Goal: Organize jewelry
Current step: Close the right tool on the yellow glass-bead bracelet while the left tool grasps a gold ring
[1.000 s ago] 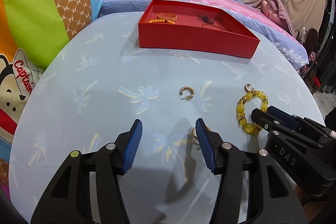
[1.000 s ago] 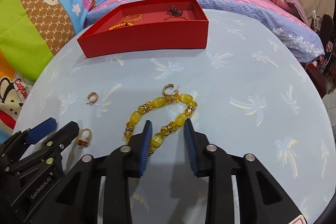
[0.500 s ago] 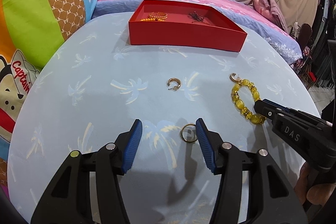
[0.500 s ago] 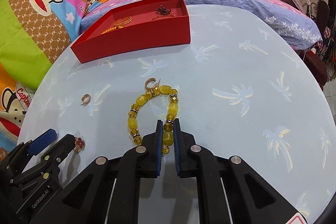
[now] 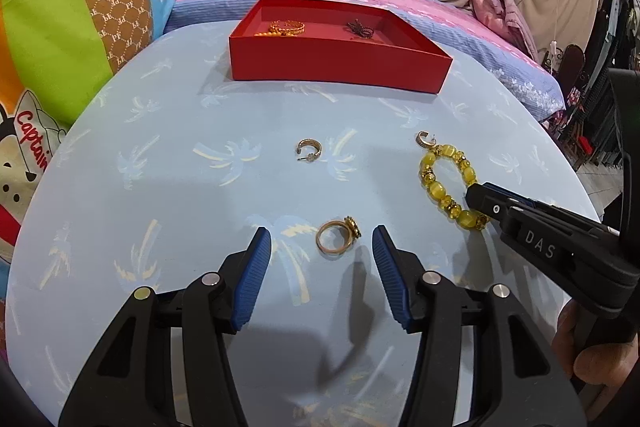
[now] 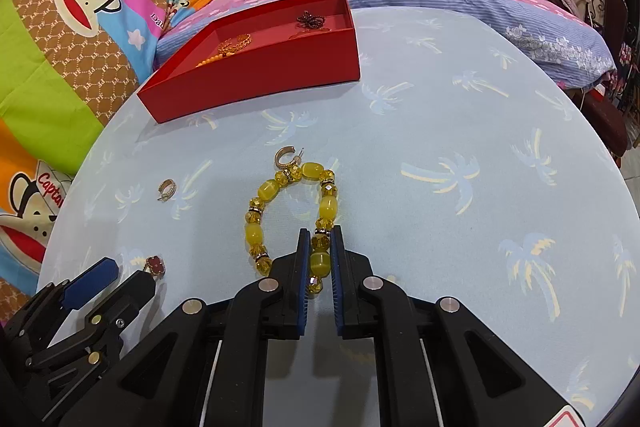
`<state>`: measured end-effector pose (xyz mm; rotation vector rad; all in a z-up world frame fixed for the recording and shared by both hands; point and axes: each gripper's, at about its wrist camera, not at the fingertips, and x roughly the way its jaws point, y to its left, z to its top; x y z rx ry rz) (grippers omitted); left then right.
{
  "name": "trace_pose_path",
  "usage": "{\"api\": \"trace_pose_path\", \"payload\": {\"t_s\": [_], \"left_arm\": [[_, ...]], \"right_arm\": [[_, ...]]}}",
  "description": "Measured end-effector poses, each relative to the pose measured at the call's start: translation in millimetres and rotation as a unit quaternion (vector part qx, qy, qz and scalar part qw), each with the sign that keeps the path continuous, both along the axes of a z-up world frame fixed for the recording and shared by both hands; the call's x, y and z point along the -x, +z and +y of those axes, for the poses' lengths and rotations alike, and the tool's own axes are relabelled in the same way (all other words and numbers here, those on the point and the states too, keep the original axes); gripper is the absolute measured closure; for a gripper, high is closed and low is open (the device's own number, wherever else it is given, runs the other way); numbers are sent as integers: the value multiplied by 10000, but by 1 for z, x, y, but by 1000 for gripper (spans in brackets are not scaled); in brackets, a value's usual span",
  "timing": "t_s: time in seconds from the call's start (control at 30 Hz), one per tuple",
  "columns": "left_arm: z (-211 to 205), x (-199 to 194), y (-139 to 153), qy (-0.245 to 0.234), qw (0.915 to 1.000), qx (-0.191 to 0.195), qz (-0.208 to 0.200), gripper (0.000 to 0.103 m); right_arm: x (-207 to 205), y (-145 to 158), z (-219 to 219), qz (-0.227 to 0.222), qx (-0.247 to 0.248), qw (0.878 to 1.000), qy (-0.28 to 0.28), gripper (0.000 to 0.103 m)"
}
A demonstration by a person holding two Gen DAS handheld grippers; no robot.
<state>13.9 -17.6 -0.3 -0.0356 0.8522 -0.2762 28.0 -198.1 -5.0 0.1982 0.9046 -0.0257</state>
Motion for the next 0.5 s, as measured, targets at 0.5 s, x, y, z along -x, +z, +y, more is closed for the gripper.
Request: {"api": "trace_pose_path", "payload": {"t_s": [0.5], "left_arm": [[-13, -5, -2, -195, 9998, 87, 48, 91]], "right_arm": [[0, 0, -1, -10, 1, 10000, -11, 94]]}}
